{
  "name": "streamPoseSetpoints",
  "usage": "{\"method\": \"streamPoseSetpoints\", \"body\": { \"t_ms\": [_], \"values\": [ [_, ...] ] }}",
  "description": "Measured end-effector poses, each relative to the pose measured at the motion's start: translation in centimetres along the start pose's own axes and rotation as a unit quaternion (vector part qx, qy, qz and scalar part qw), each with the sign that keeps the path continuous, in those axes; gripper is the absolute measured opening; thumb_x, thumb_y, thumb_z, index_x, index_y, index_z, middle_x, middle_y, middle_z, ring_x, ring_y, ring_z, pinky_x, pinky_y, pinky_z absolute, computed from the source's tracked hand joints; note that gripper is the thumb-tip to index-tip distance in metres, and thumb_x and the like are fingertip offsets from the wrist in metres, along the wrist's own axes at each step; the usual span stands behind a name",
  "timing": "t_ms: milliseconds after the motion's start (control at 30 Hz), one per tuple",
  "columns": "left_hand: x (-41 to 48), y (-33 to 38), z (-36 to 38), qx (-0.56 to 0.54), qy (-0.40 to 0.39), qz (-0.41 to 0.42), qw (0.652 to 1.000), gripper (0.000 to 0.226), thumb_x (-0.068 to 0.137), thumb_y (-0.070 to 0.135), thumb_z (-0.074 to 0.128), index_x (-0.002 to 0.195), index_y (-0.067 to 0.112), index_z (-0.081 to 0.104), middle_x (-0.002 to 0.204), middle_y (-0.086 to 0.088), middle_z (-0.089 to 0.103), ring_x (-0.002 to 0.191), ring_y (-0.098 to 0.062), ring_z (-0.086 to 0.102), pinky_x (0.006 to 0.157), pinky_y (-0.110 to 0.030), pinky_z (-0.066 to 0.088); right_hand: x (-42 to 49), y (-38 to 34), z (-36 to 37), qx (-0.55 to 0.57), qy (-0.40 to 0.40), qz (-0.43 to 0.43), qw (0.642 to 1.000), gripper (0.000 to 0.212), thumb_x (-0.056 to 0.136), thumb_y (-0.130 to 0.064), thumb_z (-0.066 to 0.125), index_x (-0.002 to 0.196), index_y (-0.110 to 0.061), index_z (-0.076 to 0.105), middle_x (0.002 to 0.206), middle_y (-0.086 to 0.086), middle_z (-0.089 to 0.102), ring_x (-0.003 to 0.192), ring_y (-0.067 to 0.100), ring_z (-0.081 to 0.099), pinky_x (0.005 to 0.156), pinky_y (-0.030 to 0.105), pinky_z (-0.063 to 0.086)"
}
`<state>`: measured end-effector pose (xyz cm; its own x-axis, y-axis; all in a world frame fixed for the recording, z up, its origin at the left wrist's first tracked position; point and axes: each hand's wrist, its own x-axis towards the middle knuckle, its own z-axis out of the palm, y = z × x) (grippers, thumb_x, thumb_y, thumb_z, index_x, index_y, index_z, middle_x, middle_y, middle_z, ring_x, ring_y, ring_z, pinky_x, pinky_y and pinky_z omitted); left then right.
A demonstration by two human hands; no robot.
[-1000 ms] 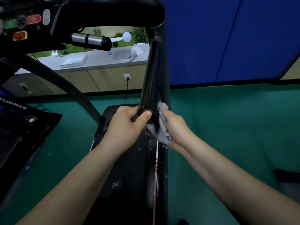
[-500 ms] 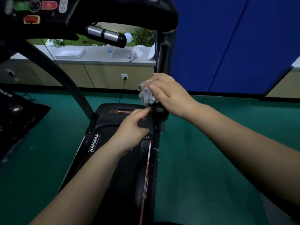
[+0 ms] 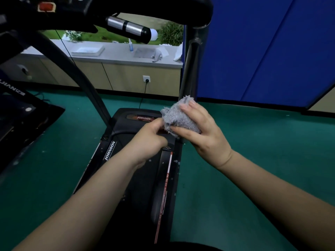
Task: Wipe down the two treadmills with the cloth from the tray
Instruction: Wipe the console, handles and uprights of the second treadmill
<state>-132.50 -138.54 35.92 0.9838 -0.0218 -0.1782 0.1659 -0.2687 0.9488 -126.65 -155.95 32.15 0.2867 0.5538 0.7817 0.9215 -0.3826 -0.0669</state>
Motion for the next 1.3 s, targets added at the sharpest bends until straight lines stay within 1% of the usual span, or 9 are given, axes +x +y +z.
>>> {"method": "streamPoseSetpoints", "body": {
  "t_ms": [267, 333, 433, 533, 700, 833, 967, 1067, 1300],
  "values": [
    [-0.6, 1.4, 0.2, 0.004, -0.018, -0.004, 1.000, 0.087, 0.071, -0.024, 0.040, 0.136, 0.034, 0.050, 0.127, 0.018, 0.059, 0.110, -0.003, 0.060, 0.072, -0.015, 0.049, -5.8, 0.4, 0.8, 0.028, -0.069, 0.207, 0.976, 0.026, 0.096, -0.016, 0.052, 0.117, -0.023, 0.067, 0.152, 0.011, 0.035, 0.130, 0.034, 0.047, 0.103, 0.036, 0.043],
    [-0.8, 1.6, 0.4, 0.012, -0.008, -0.003, 1.000, 0.081, 0.075, -0.018, 0.044, 0.136, 0.035, 0.049, 0.131, 0.018, 0.056, 0.109, -0.007, 0.059, 0.077, -0.017, 0.048, -7.0, 0.4, 0.8, 0.081, -0.056, 0.369, 0.924, 0.034, 0.090, -0.008, 0.060, 0.119, -0.025, 0.067, 0.147, 0.007, 0.045, 0.125, 0.025, 0.052, 0.106, 0.037, 0.043],
    [-1.2, 1.9, 0.6, -0.002, 0.004, -0.010, 1.000, 0.052, 0.089, 0.009, 0.053, 0.132, 0.040, 0.052, 0.129, 0.020, 0.057, 0.111, -0.005, 0.058, 0.088, -0.025, 0.046, -5.2, -0.3, -0.9, 0.205, 0.107, 0.577, 0.784, 0.037, 0.094, -0.014, 0.058, 0.128, -0.027, 0.059, 0.127, 0.001, 0.062, 0.093, 0.004, 0.062, 0.086, 0.031, 0.056],
    [-1.4, 2.4, 1.2, -0.006, 0.050, -0.013, 0.999, 0.038, 0.092, 0.043, 0.052, 0.128, 0.033, 0.057, 0.122, 0.018, 0.062, 0.111, 0.001, 0.057, 0.095, -0.024, 0.045, -0.6, -2.1, -1.2, 0.338, 0.174, 0.576, 0.724, 0.033, 0.101, -0.026, 0.045, 0.133, -0.026, 0.054, 0.131, -0.007, 0.060, 0.113, 0.000, 0.059, 0.101, 0.027, 0.047],
    [-1.1, 3.1, 2.5, 0.079, 0.131, 0.042, 0.987, 0.028, 0.089, 0.046, 0.056, 0.112, 0.033, 0.068, 0.079, 0.037, 0.062, 0.086, 0.028, 0.052, 0.073, 0.006, 0.038, 3.3, -3.3, 1.8, 0.406, 0.194, 0.588, 0.672, 0.040, 0.103, -0.038, 0.034, 0.142, -0.032, 0.042, 0.138, -0.019, 0.045, 0.131, 0.001, 0.043, 0.115, 0.030, 0.032],
    [-0.8, 3.2, 1.9, 0.129, 0.133, 0.033, 0.982, 0.038, 0.085, 0.054, 0.057, 0.112, 0.030, 0.070, 0.089, 0.028, 0.065, 0.087, 0.024, 0.053, 0.070, 0.000, 0.040, 3.2, -2.3, 1.9, 0.574, 0.200, 0.659, 0.443, 0.042, 0.104, -0.037, 0.033, 0.140, -0.019, 0.044, 0.132, 0.012, 0.059, 0.118, 0.024, 0.060, 0.107, 0.043, 0.044],
    [0.0, 3.9, 0.8, 0.169, 0.103, 0.037, 0.980, 0.019, 0.085, 0.047, 0.061, 0.084, 0.036, 0.076, 0.079, 0.025, 0.068, 0.086, 0.016, 0.057, 0.071, -0.003, 0.040, 2.8, -3.3, 0.7, 0.655, 0.214, 0.660, 0.298, 0.040, 0.104, -0.031, 0.034, 0.124, -0.004, 0.055, 0.098, 0.017, 0.072, 0.082, 0.023, 0.072, 0.075, 0.033, 0.060],
    [0.2, 4.5, 0.4, 0.172, 0.083, 0.062, 0.980, 0.031, 0.087, 0.038, 0.063, 0.057, 0.039, 0.072, 0.074, 0.027, 0.065, 0.078, 0.015, 0.056, 0.070, -0.002, 0.038, 2.7, -3.3, -0.8, 0.711, 0.209, 0.638, 0.208, 0.040, 0.104, -0.027, 0.037, 0.122, 0.004, 0.055, 0.110, 0.027, 0.067, 0.091, 0.033, 0.069, 0.074, 0.041, 0.059],
    [-0.4, 2.6, 1.0, 0.128, 0.110, 0.057, 0.984, 0.012, 0.088, 0.047, 0.057, 0.095, 0.047, 0.067, 0.110, 0.012, 0.066, 0.106, -0.002, 0.058, 0.089, -0.021, 0.043, -0.1, -3.8, -5.5, 0.742, 0.209, 0.597, 0.222, 0.046, 0.101, -0.024, 0.043, 0.125, 0.015, 0.049, 0.113, 0.037, 0.062, 0.094, 0.040, 0.070, 0.079, 0.038, 0.059]
  ]
}}
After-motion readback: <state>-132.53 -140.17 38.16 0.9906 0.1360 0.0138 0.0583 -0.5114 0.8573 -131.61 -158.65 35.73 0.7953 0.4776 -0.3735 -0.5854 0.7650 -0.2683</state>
